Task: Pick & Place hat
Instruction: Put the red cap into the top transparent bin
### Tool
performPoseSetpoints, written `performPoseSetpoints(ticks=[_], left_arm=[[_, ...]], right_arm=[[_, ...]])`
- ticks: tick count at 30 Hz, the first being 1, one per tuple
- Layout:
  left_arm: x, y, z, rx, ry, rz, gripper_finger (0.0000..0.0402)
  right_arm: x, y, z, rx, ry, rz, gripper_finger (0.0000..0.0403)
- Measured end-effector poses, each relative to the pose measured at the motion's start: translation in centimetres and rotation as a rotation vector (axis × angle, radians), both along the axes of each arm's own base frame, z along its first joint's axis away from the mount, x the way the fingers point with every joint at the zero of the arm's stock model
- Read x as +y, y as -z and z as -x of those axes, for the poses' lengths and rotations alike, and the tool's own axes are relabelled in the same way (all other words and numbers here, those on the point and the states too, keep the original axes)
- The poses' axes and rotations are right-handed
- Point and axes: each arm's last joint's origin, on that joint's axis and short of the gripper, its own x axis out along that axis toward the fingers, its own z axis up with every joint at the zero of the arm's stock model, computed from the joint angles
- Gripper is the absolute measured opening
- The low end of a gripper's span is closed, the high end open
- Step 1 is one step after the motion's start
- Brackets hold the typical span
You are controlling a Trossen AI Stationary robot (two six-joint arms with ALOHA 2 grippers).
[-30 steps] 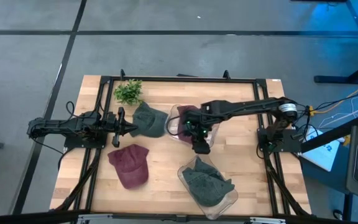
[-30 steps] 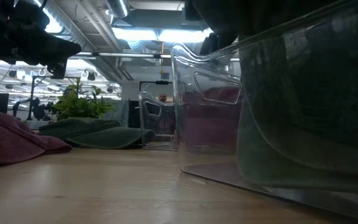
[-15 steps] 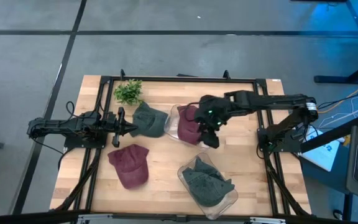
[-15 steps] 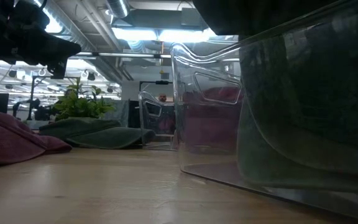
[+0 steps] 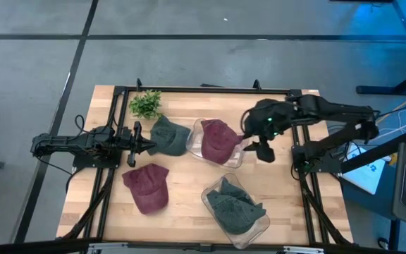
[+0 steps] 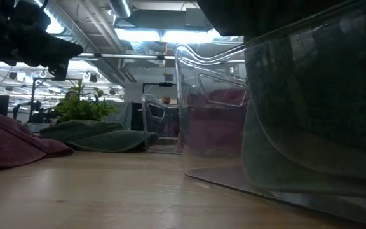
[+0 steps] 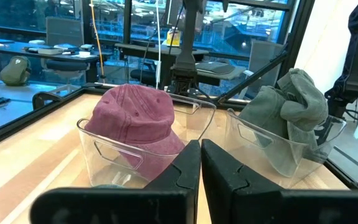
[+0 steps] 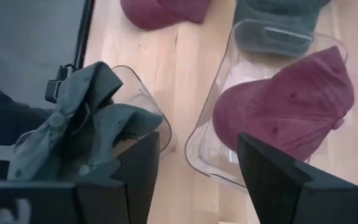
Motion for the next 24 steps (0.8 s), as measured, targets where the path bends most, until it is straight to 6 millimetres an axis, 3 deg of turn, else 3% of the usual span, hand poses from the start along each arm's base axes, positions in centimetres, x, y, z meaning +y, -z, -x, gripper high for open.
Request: performPoseSetpoints(ticks=[15,24], left_arm=[[0.0,0.0,0.0,0.000,0.000,0.000,0.0008],[0.0,0.0,0.0,0.000,0.000,0.000,0.0013]], right_arm=[[0.0,-2.2,3.4,-0.114,-0.002,0.001,0.0213],[-0.1,-3.9,6.7,-0.211,-0.001,0.000,0.0213]])
